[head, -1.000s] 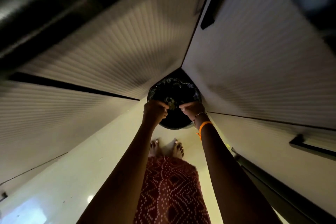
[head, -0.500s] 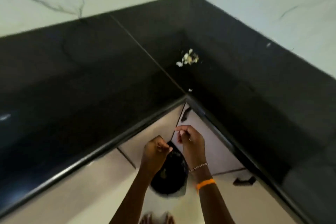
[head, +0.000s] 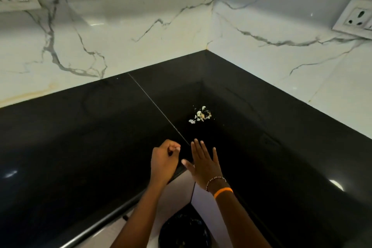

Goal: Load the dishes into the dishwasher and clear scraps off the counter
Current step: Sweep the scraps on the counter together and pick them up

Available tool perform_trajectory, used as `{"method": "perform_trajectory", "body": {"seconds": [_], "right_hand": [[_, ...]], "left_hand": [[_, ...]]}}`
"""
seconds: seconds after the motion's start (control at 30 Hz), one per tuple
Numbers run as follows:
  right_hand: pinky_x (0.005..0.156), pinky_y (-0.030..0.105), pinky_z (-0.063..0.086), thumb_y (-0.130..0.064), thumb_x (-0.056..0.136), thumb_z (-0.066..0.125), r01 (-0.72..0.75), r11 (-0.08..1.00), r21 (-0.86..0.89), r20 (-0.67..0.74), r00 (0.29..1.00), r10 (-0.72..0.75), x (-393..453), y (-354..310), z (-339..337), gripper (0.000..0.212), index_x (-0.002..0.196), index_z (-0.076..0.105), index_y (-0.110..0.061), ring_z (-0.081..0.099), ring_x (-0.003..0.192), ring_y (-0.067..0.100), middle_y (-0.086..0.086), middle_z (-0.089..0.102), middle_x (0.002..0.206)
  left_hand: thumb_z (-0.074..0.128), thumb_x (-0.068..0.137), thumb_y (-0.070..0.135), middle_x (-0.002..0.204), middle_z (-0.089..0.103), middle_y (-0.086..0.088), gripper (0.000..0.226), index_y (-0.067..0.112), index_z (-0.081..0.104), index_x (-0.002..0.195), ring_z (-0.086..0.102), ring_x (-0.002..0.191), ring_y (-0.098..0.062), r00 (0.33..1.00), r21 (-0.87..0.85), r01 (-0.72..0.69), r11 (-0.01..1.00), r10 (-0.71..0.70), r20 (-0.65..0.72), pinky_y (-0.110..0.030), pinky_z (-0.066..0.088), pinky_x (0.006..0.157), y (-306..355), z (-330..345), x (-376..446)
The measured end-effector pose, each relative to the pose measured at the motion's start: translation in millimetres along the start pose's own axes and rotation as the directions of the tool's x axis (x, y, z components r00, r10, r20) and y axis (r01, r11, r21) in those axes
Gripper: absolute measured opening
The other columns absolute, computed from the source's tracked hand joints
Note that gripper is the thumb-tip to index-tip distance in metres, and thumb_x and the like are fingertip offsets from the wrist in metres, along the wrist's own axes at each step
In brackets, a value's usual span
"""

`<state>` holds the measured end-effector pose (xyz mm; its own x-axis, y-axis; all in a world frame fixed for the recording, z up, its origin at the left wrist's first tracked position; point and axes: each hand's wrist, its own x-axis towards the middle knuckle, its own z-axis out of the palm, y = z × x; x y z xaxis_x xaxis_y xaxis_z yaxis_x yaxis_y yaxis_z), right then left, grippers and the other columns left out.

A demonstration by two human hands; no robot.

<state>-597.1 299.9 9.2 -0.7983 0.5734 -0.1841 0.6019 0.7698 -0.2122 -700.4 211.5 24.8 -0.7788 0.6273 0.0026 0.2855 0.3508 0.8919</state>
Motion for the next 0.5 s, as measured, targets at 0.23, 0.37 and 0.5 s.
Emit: {"method": "perform_trajectory", "body": {"seconds": [0.23,0.37,0.5], "right_hand": [[0.115,0.049,-0.005,-0.066,0.043,-0.051,0.089,0.993,-0.078,-0.044,0.995,-0.093,65.4,39.1,-14.5,0.124,0.148,-0.005,-0.019,-0.01,0.145,0.019,-0.003,-0.007,0.158],[0.114,0.05,-0.008,-0.065,0.049,-0.048,0.13,0.988,-0.085,-0.068,0.988,-0.136,101.1,55.6,-22.3,0.116,0.148,-0.007,-0.02,-0.013,0.145,0.018,-0.004,-0.009,0.158],[0.114,0.051,-0.007,-0.062,0.081,-0.018,0.111,0.991,-0.071,-0.048,0.992,-0.115,126.9,63.0,-30.6,0.079,0.148,-0.008,-0.021,-0.015,0.144,0.017,-0.004,-0.01,0.158]], "left_hand": [[0.057,0.088,0.034,0.154,0.023,0.003,0.066,0.023,0.026,0.145,0.004,0.146,-0.018,0.992,0.385,0.042,0.922,-0.083,0.091,-0.042,-0.004,0.116,0.7,32.1,53.7],[0.053,0.09,0.037,0.159,-0.003,0.005,0.08,0.022,0.003,0.15,-0.015,0.144,-0.015,0.962,0.43,0.003,0.903,-0.12,0.245,-0.043,-0.017,0.113,-1.4,31.5,65.8],[0.055,0.083,0.055,0.157,-0.015,0.005,0.097,0.02,-0.006,0.149,-0.023,0.142,-0.018,0.939,0.529,-0.037,0.848,-0.151,0.308,-0.043,-0.02,0.11,-1.1,33.5,69.8]]}}
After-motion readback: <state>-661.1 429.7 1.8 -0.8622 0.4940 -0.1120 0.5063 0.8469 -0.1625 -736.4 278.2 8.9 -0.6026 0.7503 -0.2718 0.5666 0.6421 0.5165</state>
